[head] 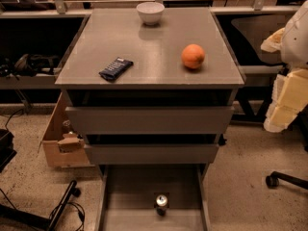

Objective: Pick redbull can from bottom drawer and place on counter

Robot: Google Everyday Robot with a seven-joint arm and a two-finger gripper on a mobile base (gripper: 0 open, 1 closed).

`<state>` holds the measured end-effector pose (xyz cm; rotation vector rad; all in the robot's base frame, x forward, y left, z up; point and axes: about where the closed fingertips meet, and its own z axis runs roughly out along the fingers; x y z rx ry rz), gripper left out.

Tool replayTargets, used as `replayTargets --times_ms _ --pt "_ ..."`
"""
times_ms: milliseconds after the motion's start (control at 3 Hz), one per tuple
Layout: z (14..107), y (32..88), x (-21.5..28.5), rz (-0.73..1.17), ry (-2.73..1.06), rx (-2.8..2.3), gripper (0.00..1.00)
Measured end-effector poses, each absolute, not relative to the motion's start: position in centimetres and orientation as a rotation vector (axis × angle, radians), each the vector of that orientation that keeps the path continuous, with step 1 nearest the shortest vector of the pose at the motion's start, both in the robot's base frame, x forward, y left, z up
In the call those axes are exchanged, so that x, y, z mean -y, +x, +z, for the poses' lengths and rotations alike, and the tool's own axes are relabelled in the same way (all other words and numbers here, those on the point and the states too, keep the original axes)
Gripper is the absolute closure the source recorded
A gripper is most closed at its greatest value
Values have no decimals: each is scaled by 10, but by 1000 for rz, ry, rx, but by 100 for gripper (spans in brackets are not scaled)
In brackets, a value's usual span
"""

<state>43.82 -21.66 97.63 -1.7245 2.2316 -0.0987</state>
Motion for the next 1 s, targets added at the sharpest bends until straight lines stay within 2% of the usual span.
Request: replayTargets --times_ms 333,1000 --pt "976 438 217 -97 -1714 -2223 0" --pt "924 439 261 62 -1590 -2148 0"
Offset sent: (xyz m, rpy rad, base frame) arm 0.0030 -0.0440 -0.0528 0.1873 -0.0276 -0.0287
